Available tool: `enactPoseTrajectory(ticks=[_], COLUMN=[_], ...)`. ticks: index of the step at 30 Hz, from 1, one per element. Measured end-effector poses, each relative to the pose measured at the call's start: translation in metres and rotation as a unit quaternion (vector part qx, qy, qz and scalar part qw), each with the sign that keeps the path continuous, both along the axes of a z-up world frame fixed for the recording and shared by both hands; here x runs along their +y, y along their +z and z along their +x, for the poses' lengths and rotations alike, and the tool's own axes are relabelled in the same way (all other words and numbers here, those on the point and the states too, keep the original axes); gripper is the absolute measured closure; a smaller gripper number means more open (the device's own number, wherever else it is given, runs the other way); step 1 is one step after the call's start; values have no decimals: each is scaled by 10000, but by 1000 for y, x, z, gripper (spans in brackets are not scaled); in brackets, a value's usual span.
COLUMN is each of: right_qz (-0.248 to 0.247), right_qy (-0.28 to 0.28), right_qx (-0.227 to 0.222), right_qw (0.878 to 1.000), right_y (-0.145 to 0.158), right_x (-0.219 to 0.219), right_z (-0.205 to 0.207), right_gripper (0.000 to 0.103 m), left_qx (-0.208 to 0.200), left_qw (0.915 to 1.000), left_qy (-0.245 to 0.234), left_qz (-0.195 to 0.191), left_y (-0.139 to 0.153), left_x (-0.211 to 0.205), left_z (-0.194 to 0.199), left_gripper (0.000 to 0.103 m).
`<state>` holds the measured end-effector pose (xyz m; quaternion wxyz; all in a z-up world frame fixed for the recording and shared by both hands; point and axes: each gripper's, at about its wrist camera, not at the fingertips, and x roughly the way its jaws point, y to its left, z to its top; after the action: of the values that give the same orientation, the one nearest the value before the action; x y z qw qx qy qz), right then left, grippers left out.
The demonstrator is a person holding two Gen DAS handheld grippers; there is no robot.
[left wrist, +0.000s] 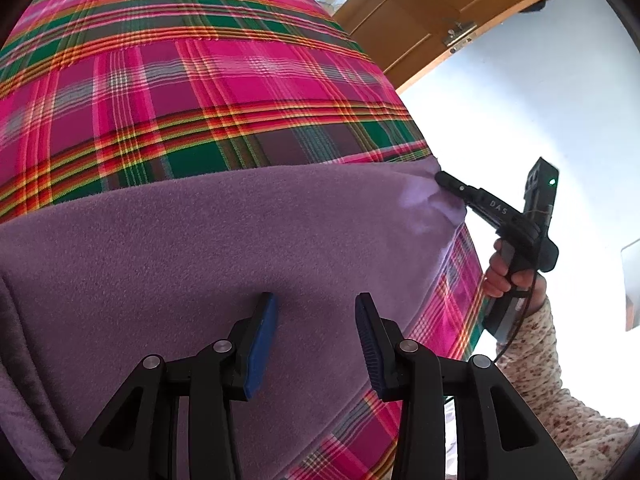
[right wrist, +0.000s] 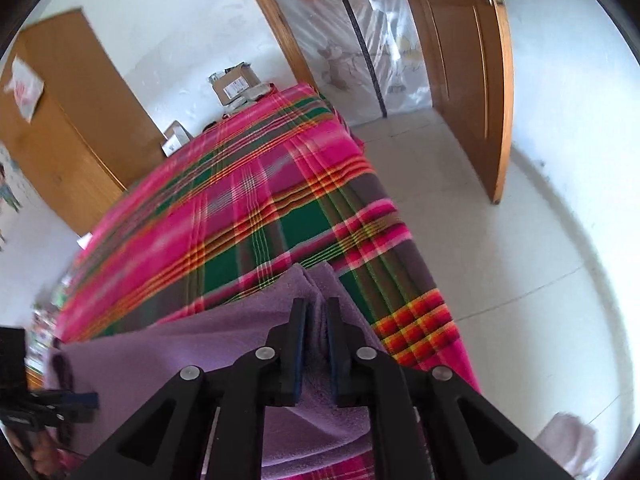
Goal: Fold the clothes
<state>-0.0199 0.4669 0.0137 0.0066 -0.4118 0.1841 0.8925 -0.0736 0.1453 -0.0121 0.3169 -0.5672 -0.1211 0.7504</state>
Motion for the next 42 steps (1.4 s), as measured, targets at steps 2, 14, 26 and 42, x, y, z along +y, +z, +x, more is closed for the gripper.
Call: enactPoseTrajectory(ticks=[2, 14, 26, 42], right_qz=[217, 257, 438, 732], right_qy=[1, -86, -320, -430], right_qx=[69, 11, 158, 331], right_qw=[9997, 9996, 9984, 9958], right_y=[5, 4, 0, 8], right_x=[-3, 0, -6, -17], right_z=[5, 43, 54, 57], right_gripper=[91, 76, 81, 98], left_qx=[72, 1046, 1454, 1608], left_qw=[9999, 9820, 9641, 9566], left_qy=[-45, -1091, -1426, -1513], left_qz=[-79, -1132, -1704, -1902], left_y=[2, 12, 7, 8], left_x=[3, 57, 84, 82], left_z=[3, 47, 61, 66], left_gripper=[61, 61, 61, 65])
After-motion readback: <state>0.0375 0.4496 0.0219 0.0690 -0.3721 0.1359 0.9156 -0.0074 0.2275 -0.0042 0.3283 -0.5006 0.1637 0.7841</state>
